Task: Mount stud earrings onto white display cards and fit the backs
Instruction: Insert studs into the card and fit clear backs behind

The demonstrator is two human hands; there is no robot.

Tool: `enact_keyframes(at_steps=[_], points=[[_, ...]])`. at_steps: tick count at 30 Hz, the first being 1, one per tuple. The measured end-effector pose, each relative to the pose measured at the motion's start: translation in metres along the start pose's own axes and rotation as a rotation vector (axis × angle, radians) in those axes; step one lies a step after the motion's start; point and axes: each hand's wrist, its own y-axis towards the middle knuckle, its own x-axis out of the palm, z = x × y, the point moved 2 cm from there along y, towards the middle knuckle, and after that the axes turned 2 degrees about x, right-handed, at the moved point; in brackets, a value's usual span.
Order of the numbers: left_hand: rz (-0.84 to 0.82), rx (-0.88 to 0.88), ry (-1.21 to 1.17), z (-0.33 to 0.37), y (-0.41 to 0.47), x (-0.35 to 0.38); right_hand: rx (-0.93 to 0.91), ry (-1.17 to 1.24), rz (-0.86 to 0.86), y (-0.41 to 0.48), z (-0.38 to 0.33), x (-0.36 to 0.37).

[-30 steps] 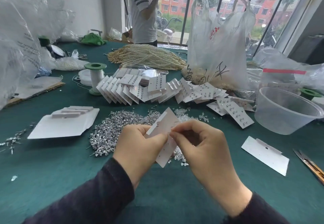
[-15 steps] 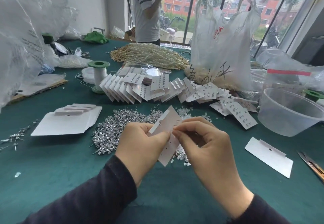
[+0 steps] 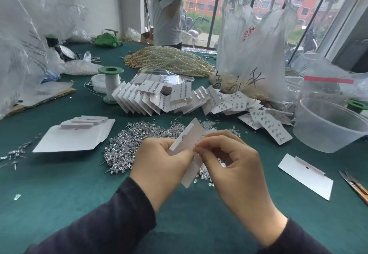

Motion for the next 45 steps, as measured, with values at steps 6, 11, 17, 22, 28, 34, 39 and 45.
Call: enact_keyframes(at_steps=[6, 11, 17, 22, 28, 34, 39, 45], points=[[-0.052, 0.012, -0.001, 0.0, -0.001, 0.002, -0.011, -0.02, -0.006, -0.001, 0.004, -0.001], [-0.084, 0.077, 0.083, 0.001, -0.001, 0.002, 0.023, -0.024, -0.049, 0.0, 0.005, -0.002], [-0.083, 0.101, 0.14, -0.005, 0.001, 0.001, 0.058, -0.049, -0.045, -0.002, 0.007, -0.001], [-0.079, 0.105, 0.186, -0.005, 0.002, 0.002, 0.054, -0.125, -0.048, -0.003, 0.005, -0.002], [-0.073, 0.088, 0.172, -0.006, 0.002, 0.001, 0.052, -0.15, -0.04, -0.003, 0.005, -0.001], [-0.055, 0.113, 0.167, -0.006, 0.002, 0.002, 0.058, -0.182, -0.078, -0.004, 0.006, 0.003], [-0.08, 0.177, 0.196, -0.001, 0.001, -0.001, 0.021, -0.169, -0.072, -0.005, 0.005, 0.003], [-0.332, -0.03, -0.088, 0.012, 0.017, -0.015, 0.022, -0.105, 0.044, 0.002, 0.003, -0.008]])
